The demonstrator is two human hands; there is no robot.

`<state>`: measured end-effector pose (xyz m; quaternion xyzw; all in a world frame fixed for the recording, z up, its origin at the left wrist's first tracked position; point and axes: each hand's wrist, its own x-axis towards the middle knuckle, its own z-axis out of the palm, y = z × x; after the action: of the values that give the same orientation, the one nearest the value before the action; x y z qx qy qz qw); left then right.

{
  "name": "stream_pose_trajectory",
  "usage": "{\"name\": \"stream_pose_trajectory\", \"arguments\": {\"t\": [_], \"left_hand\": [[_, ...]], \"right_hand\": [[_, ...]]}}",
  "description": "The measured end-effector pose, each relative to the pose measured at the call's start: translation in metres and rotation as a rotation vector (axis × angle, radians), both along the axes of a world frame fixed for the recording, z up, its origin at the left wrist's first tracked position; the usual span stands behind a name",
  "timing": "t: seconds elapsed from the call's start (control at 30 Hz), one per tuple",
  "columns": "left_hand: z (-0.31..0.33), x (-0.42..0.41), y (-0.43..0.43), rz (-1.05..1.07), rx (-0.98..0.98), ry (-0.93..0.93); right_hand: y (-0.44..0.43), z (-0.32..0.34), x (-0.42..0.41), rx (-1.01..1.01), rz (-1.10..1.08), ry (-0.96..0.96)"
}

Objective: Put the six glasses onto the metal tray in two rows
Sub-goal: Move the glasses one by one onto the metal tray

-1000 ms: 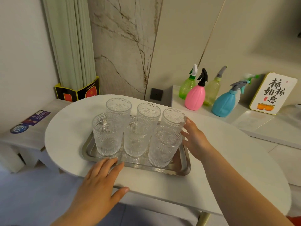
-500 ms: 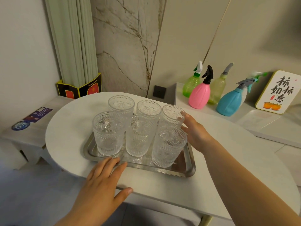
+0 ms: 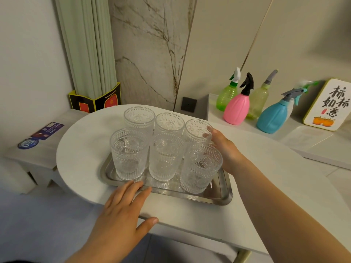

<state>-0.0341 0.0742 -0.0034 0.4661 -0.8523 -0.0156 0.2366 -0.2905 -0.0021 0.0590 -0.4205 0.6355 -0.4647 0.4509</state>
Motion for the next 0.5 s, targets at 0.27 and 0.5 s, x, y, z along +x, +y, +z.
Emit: {"name": "stream_pose_trajectory", "arguments": {"t": [0.27,0.5], "left_hand": [[0.0,0.001,0.0,0.004,0.018,-0.033],[0.004,0.002,0.001,0.005,0.021,-0.07]], "right_hand": [[0.004,0.004,0.007,-0.001,-0.015,-0.055],[0.031,0.008,0.01,-0.102,-0.198,-0.099]]}}
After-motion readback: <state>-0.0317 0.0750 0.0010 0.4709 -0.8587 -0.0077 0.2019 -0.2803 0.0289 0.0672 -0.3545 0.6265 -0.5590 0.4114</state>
